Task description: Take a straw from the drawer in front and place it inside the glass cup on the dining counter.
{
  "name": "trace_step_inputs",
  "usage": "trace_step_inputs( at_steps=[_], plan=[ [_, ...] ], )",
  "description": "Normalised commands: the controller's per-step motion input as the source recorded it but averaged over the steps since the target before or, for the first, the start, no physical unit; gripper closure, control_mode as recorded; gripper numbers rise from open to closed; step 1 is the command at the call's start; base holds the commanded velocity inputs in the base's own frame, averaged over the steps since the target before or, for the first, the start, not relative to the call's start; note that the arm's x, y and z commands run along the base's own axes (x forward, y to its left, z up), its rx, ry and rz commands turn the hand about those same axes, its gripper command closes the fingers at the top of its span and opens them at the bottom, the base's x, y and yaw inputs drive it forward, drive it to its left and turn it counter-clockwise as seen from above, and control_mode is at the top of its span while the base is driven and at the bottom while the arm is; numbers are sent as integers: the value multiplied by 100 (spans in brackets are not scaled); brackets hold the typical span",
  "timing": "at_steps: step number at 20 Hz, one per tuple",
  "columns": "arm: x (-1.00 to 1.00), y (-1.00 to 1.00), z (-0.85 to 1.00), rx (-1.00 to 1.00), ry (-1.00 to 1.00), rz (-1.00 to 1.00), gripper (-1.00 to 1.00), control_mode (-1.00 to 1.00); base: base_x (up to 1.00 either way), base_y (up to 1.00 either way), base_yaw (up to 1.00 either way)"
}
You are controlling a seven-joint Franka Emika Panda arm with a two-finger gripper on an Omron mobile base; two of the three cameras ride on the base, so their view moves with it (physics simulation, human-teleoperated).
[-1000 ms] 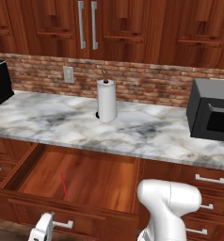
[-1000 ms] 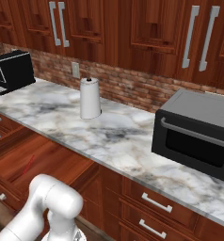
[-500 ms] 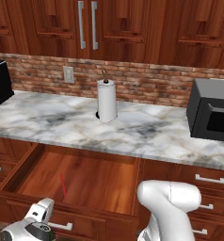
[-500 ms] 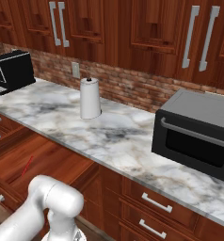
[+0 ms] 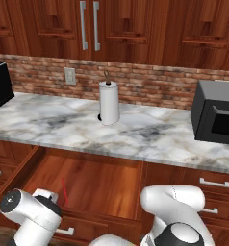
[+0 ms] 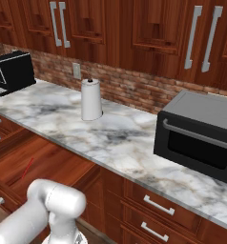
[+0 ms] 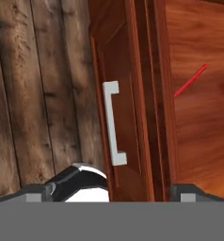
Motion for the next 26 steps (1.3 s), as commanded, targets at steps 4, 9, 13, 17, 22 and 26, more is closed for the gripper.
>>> trace_step_inputs(
  at_steps=[4,9,13,17,22,26],
  plan=[
    [-8,-1,100,1,0,-7,-100,-100,0,0,0],
    [49,-2,75,0,0,-12,-100,-100,0,0,0],
    [64,-3,46,0,1,-15,-100,-100,0,0,0],
    [64,-2,19,0,6,-17,-100,-100,0,0,0],
    [68,0,0,0,4,-19,-100,-100,0,0,0],
    [71,-8,-1,0,14,-20,-100,-100,0,0,0]
  ],
)
